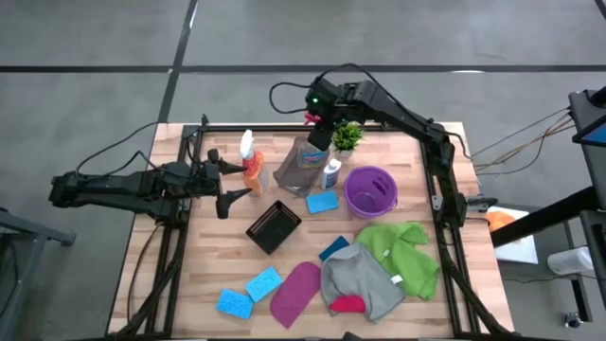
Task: Pick & Place Kitchen Items
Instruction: Put the red spray bottle into the black bin, then put the orange spray bottle into the black bin
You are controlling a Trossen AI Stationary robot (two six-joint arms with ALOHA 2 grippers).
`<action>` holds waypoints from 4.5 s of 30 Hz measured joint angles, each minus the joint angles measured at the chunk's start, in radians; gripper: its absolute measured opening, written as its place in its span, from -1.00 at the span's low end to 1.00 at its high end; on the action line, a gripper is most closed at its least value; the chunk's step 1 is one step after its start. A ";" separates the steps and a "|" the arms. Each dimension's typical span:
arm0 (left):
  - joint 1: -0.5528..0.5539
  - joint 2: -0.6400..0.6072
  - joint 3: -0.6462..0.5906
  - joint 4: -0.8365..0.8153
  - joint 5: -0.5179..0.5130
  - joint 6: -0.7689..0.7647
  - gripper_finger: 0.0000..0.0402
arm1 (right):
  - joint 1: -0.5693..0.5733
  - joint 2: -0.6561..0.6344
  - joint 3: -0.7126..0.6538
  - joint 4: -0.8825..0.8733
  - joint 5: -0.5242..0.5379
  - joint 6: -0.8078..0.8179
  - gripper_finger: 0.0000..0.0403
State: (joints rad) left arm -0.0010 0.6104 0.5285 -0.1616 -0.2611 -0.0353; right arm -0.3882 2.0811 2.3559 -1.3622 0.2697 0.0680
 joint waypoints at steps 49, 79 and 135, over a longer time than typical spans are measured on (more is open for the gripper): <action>0.000 0.000 0.000 -0.015 0.000 0.005 0.55 | 0.066 -0.068 0.000 0.212 0.072 -0.159 0.22; 0.000 0.000 0.000 -0.017 0.000 0.006 0.55 | 0.247 0.225 -0.006 0.087 -0.113 -0.394 -0.91; 0.001 0.001 0.088 -0.018 -0.348 -0.093 0.56 | 0.202 -0.069 -0.006 0.252 -0.140 -0.379 -0.68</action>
State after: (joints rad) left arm -0.0002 0.6112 0.6161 -0.1791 -0.6089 -0.1280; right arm -0.1865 2.0123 2.3501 -1.1102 0.1295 -0.3107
